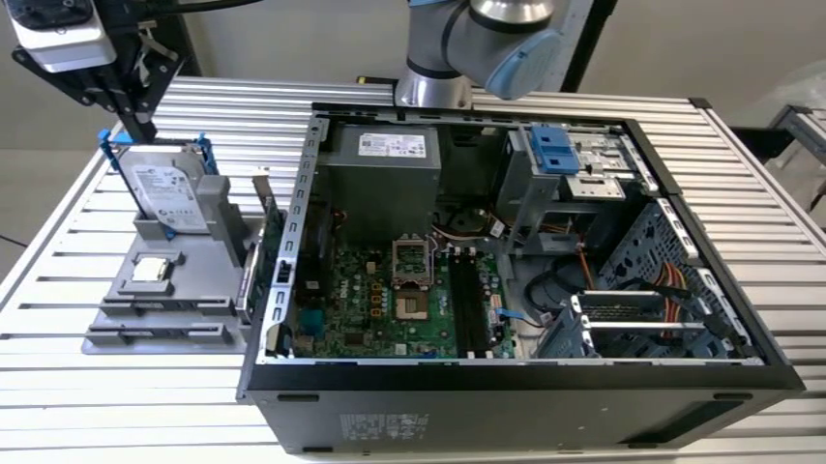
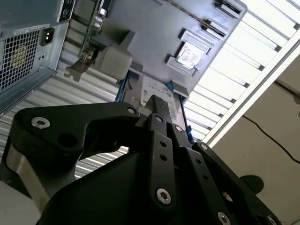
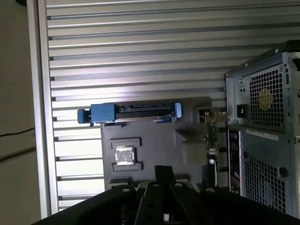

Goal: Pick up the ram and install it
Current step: 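Reach for the ram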

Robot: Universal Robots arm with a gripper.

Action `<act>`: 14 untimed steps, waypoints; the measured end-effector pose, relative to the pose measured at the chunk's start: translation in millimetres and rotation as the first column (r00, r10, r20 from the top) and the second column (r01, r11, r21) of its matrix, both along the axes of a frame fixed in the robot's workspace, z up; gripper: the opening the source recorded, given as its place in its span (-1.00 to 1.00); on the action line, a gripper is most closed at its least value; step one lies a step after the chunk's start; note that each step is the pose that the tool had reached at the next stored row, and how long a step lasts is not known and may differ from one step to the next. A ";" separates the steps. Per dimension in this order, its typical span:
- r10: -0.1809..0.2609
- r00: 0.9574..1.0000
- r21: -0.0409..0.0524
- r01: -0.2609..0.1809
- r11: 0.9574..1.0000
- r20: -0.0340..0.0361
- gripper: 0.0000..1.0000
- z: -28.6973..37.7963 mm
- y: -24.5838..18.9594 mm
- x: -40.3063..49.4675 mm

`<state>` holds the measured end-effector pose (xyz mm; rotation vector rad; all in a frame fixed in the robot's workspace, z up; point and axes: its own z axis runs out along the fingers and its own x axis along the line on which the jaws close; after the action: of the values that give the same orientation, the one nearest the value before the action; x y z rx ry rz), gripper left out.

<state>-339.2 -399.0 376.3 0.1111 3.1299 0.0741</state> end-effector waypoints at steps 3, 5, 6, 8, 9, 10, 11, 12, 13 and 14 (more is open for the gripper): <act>0.001 1.000 0.000 -0.001 1.000 0.000 -1.00 0.0 0.0 -3.6; 0.004 1.000 0.000 -0.004 1.000 0.000 -1.00 0.0 0.0 -6.1; 0.006 1.000 0.000 -0.006 1.000 0.000 -1.00 0.0 0.0 -7.4; 0.011 1.000 0.000 -0.011 1.000 0.000 -1.00 0.0 0.0 -9.6; 0.014 1.000 0.000 -0.014 1.000 0.000 -1.00 0.0 0.0 -10.7; 0.018 1.000 0.000 -0.018 1.000 0.000 -1.00 0.0 0.0 -11.8; 0.022 1.000 0.000 -0.022 1.000 0.000 -1.00 0.0 0.0 -12.7; 0.026 1.000 0.000 -0.026 1.000 0.000 -1.00 0.0 0.0 -13.4; 0.032 0.999 0.000 -0.032 0.999 0.000 -1.00 0.0 0.0 -13.9; 0.038 0.999 0.000 -0.038 0.999 0.000 -1.00 0.0 0.0 -14.0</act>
<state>-353.2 -399.0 376.3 0.0522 3.1323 0.0744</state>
